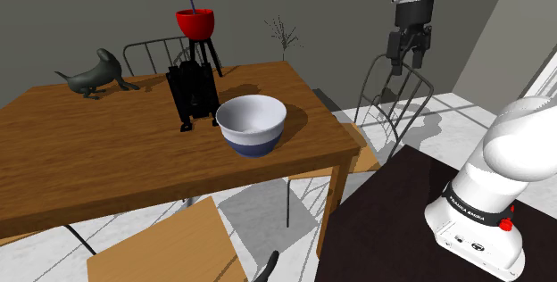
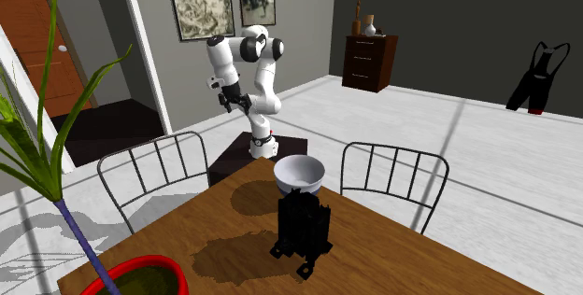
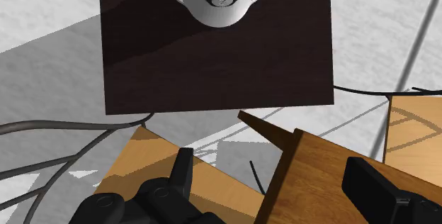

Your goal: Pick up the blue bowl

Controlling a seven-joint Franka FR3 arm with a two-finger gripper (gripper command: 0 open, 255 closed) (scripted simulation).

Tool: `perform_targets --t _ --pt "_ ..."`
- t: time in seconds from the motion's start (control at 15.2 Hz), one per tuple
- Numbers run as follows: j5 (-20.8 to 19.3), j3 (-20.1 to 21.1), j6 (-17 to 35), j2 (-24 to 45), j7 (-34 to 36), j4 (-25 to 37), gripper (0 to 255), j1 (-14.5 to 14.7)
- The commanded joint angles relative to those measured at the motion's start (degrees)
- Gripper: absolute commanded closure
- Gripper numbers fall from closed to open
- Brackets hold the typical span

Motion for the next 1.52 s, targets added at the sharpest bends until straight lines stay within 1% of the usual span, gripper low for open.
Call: perform_targets --t 0.0,0.4,0.79,1.12,1.45 --pt "0.0 0.0 0.0 0.0 0.0 0.0 0 0.0" --pt "6.23 4.22 9.97 5.68 5.39 -0.81 0 2.35" --pt "11.15 8.27 19.9 13.35 9.97 0.96 0 4.56" --pt "13.98 11.45 27.61 20.85 13.46 4.39 0 6.03" --pt "15.37 14.31 34.45 29.0 17.01 9.51 0 7.25"
